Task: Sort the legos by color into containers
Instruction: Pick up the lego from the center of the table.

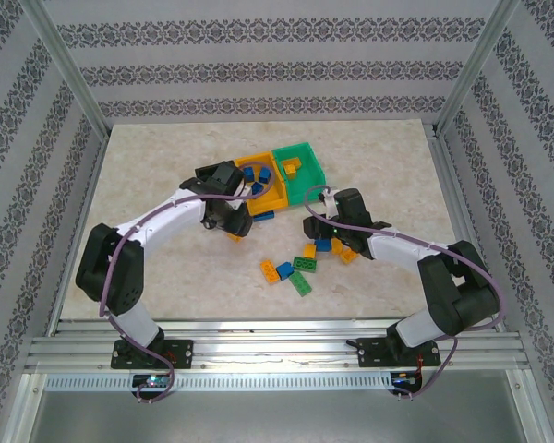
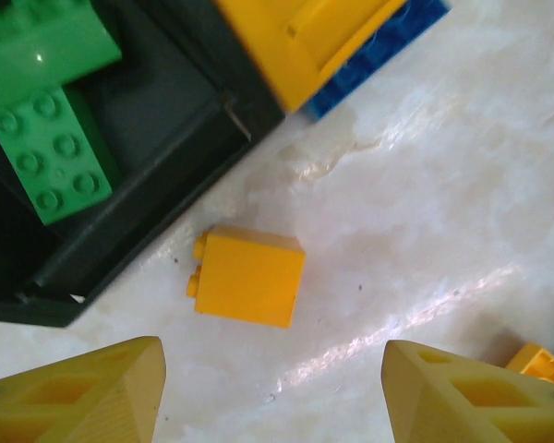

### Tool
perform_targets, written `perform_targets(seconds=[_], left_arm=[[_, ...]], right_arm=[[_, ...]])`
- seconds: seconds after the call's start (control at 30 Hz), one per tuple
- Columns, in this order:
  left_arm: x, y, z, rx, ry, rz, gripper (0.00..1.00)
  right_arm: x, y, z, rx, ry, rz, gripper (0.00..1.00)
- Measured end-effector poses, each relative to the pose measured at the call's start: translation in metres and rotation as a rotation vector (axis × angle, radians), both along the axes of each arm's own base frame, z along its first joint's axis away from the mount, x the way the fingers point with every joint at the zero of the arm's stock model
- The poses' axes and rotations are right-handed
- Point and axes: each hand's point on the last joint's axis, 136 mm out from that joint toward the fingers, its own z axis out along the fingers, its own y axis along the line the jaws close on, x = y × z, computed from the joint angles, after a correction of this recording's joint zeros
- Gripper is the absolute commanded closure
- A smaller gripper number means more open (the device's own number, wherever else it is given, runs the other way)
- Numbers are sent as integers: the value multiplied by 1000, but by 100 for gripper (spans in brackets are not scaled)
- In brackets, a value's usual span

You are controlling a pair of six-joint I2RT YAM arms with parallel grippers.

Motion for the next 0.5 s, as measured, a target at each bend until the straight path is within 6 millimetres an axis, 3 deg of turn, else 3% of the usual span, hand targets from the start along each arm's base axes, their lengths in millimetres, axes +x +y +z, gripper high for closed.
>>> perform_targets(seconds=[0.27, 0.5], left_arm=[[-1, 3, -34, 60, 93, 6, 36], [9, -1, -43, 85, 127, -6, 37]], right_arm=[[2, 1, 2, 5, -11, 0, 40], [2, 2, 3, 7, -16, 2, 40]])
